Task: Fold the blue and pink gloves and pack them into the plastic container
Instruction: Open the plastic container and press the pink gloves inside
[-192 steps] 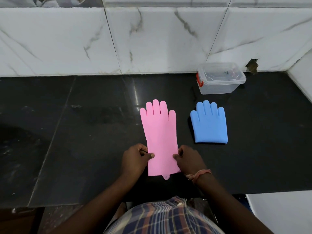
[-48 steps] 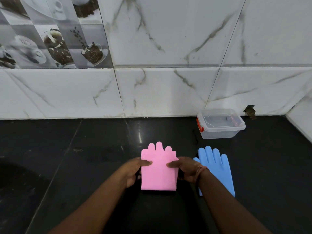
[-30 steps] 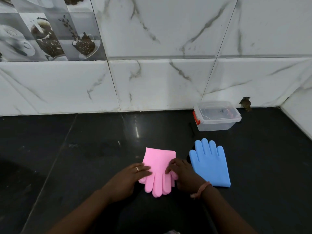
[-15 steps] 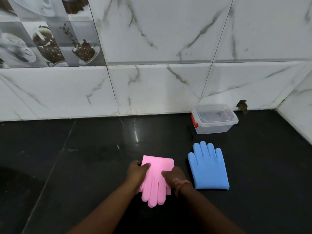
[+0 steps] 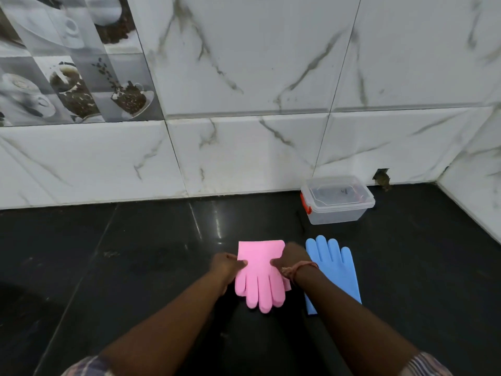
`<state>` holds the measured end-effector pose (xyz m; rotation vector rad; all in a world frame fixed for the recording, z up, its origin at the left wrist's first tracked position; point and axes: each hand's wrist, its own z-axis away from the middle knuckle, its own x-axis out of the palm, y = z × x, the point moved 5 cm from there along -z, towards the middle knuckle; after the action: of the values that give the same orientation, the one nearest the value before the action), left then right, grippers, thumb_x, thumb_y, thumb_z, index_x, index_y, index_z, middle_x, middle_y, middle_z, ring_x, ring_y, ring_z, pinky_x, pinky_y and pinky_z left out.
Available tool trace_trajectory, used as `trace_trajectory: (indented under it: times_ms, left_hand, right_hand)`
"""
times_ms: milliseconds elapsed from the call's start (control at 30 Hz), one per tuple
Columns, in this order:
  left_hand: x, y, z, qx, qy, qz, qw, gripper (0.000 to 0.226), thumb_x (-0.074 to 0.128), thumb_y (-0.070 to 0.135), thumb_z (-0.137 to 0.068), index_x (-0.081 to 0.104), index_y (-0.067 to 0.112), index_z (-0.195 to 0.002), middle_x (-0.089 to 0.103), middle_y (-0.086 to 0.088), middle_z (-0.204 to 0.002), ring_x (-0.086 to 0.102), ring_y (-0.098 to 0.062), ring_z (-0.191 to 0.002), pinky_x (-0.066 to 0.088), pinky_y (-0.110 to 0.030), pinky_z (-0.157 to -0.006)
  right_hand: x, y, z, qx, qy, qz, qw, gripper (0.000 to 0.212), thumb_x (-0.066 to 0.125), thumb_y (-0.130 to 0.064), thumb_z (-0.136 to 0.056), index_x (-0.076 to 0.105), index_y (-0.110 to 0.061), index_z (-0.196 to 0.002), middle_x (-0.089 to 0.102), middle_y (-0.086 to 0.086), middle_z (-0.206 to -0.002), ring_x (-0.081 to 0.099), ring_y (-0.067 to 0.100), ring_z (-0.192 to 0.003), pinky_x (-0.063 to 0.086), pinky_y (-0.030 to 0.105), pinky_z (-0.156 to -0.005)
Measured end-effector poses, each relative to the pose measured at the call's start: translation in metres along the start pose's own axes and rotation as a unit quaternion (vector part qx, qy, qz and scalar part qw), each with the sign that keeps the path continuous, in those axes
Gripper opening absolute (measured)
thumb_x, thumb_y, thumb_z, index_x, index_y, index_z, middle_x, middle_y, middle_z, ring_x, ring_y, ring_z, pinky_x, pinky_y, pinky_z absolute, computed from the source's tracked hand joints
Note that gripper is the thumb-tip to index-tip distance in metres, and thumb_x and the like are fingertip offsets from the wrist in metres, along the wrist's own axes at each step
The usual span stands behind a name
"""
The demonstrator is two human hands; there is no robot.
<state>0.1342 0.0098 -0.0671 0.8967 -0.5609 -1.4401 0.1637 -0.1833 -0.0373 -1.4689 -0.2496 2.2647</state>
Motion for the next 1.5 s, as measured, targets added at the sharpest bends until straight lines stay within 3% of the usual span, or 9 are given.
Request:
trace_trajectory:
  times_ms: [100, 167, 333, 467, 667, 833, 1100, 1267, 1500]
  left_hand:
    - [-0.006, -0.008, -0.003, -0.021, -0.036, -0.006, 0.999, 0.023, 0.079, 0.008, -0.087, 0.067, -0.006, -0.102, 0.078, -0.022, -0.097, 0.074, -0.029, -0.078, 0.057, -0.035, -0.065]
    - [-0.013, -0.013, 0.0, -0.032, -0.027, -0.003, 0.999, 0.012, 0.074, 0.014, -0.092, 0.065, 0.006, -0.093, 0.073, -0.008, -0.075, 0.062, -0.015, -0.057, 0.047, -0.023, -0.054]
    - [-0.024, -0.027, 0.013, -0.064, 0.027, 0.045, 0.997, 0.015, 0.062, 0.022, -0.1, 0.066, 0.009, -0.095, 0.065, -0.006, -0.085, 0.055, -0.016, -0.069, 0.047, -0.029, -0.062]
    - [-0.019, -0.044, 0.036, -0.058, -0.005, 0.055, 0.997, 0.018, 0.06, 0.024, -0.099, 0.073, 0.014, -0.092, 0.071, 0.0, -0.077, 0.057, -0.013, -0.065, 0.047, -0.026, -0.057]
    - [-0.02, -0.073, 0.067, -0.078, 0.052, 0.141, 0.986, 0.017, 0.061, 0.024, -0.101, 0.07, 0.011, -0.108, 0.071, -0.004, -0.09, 0.061, -0.014, -0.068, 0.049, -0.026, -0.059]
    - [-0.025, -0.076, 0.085, -0.08, 0.08, 0.227, 0.967, 0.014, 0.06, 0.023, -0.102, 0.069, 0.014, -0.106, 0.069, 0.0, -0.081, 0.06, -0.011, -0.062, 0.046, -0.025, -0.058]
    - [-0.087, -0.084, 0.113, -0.036, 0.008, 0.375, 0.926, 0.073, 0.045, 0.075, -0.091, 0.074, 0.014, -0.12, 0.077, -0.007, -0.104, 0.07, -0.025, -0.096, 0.054, -0.039, -0.083]
    - [-0.114, -0.114, 0.14, -0.019, -0.073, 0.3, 0.951, 0.077, 0.047, 0.083, -0.085, 0.074, 0.024, -0.127, 0.074, -0.012, -0.127, 0.072, -0.033, -0.116, 0.061, -0.048, -0.091]
    - [-0.118, -0.122, 0.168, 0.033, -0.074, 0.219, 0.972, 0.048, 0.043, 0.056, -0.104, 0.078, 0.024, -0.118, 0.078, -0.012, -0.117, 0.076, -0.032, -0.106, 0.058, -0.05, -0.095]
  right_hand:
    - [-0.039, 0.007, -0.015, 0.011, 0.095, -0.088, 0.992, 0.038, 0.065, -0.044, -0.087, 0.062, -0.006, -0.092, 0.068, 0.012, -0.098, 0.061, 0.025, -0.085, 0.05, 0.031, -0.08]
    - [-0.067, 0.023, -0.025, 0.062, 0.185, -0.23, 0.953, 0.058, 0.062, -0.047, -0.088, 0.052, 0.0, -0.121, 0.063, 0.018, -0.118, 0.061, 0.033, -0.102, 0.049, 0.033, -0.09]
    - [-0.09, 0.06, -0.045, 0.241, 0.094, -0.655, 0.71, 0.074, 0.066, -0.038, -0.088, 0.027, -0.011, -0.143, 0.038, 0.015, -0.138, 0.049, 0.037, -0.123, 0.05, 0.046, -0.1]
    - [-0.094, 0.062, -0.067, 0.181, 0.043, -0.662, 0.726, 0.054, 0.057, -0.026, -0.096, 0.034, -0.008, -0.142, 0.044, 0.01, -0.122, 0.052, 0.025, -0.108, 0.052, 0.034, -0.092]
    - [-0.091, 0.051, -0.073, 0.139, 0.017, -0.769, 0.623, 0.035, 0.042, -0.009, -0.1, 0.039, 0.001, -0.134, 0.056, 0.028, -0.125, 0.06, 0.033, -0.099, 0.05, 0.046, -0.099]
    - [-0.059, 0.012, -0.019, 0.028, -0.049, -0.699, 0.713, 0.008, 0.057, -0.015, -0.093, 0.053, -0.012, -0.086, 0.049, 0.004, -0.048, 0.046, 0.013, -0.039, 0.043, 0.024, -0.042]
    - [-0.004, -0.007, 0.098, -0.247, -0.041, -0.281, 0.927, 0.019, 0.058, -0.026, -0.095, 0.07, -0.016, -0.086, 0.065, -0.009, -0.075, 0.057, 0.002, -0.064, 0.046, 0.017, -0.06]
    - [0.032, -0.035, 0.126, -0.224, -0.026, -0.127, 0.966, 0.026, 0.051, -0.033, -0.099, 0.071, -0.023, -0.111, 0.066, -0.007, -0.111, 0.057, 0.008, -0.101, 0.038, 0.019, -0.089]
    - [0.046, -0.033, 0.153, -0.119, 0.137, -0.212, 0.96, 0.008, 0.065, -0.024, -0.091, 0.07, -0.025, -0.097, 0.067, -0.014, -0.093, 0.06, 0.001, -0.089, 0.049, 0.024, -0.09]
